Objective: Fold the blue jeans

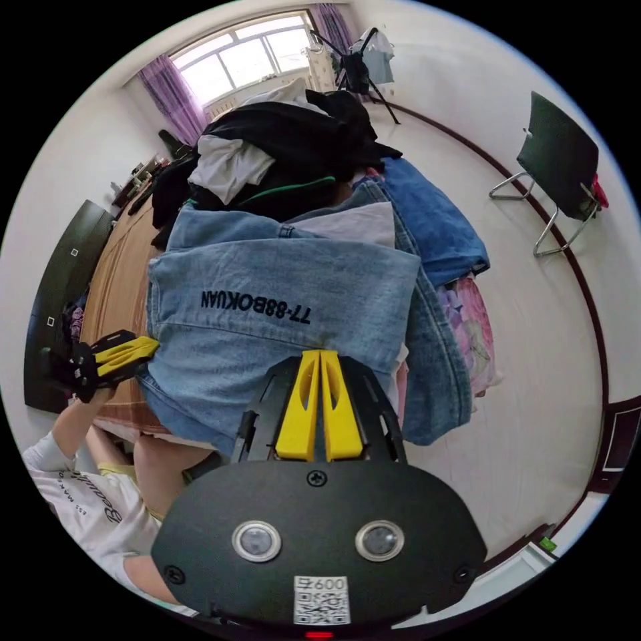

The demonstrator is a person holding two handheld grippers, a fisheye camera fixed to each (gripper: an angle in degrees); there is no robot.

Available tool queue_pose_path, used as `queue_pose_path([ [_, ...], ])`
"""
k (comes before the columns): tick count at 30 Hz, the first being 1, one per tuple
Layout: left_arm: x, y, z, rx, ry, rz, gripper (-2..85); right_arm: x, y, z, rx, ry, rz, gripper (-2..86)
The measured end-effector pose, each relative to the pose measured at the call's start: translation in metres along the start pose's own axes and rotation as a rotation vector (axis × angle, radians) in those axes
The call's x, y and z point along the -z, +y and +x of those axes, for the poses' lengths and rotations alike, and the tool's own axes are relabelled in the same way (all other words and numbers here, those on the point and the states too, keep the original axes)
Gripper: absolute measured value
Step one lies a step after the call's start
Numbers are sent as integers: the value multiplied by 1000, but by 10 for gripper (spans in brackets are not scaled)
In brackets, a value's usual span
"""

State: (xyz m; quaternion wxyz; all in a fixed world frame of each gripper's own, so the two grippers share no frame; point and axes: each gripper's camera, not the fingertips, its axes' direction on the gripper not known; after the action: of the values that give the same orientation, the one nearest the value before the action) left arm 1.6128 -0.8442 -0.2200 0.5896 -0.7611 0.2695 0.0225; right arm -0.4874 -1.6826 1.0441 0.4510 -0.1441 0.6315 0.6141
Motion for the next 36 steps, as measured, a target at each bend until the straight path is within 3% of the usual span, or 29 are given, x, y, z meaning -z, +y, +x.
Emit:
queue_pose_path([
  [7, 19, -16, -57, 57, 71, -36, 6, 5, 29, -14, -21, -63, 64, -9],
  [9, 28, -14, -68, 81, 62, -33, 7, 25, 47, -5, -105, -86, 159, -9],
  [11, 46, -9, -81, 108, 31, -19, 7, 60, 76, 0, -249, -67, 381, -9],
  [13, 62, -3, -89, 129, -28, -23, 7, 75, 83, -19, -214, -72, 488, -9],
  [19, 142, 42, -102, 109, -249, 37, 8, 32, 17, -142, 109, -99, 280, -8],
  [23, 212, 101, -112, 98, -361, 27, 8, -14, -10, -182, 121, 50, 95, -9],
  [25, 238, 131, -124, 117, -406, -18, 8, 3, -8, -187, 109, 53, 90, -9],
  [31, 306, 208, -177, 338, -577, -173, 8, 91, 63, -220, 143, 33, 319, -9],
  [36, 353, 250, -182, 443, -585, -146, 9, 119, 147, -220, 60, 161, 407, -8],
])
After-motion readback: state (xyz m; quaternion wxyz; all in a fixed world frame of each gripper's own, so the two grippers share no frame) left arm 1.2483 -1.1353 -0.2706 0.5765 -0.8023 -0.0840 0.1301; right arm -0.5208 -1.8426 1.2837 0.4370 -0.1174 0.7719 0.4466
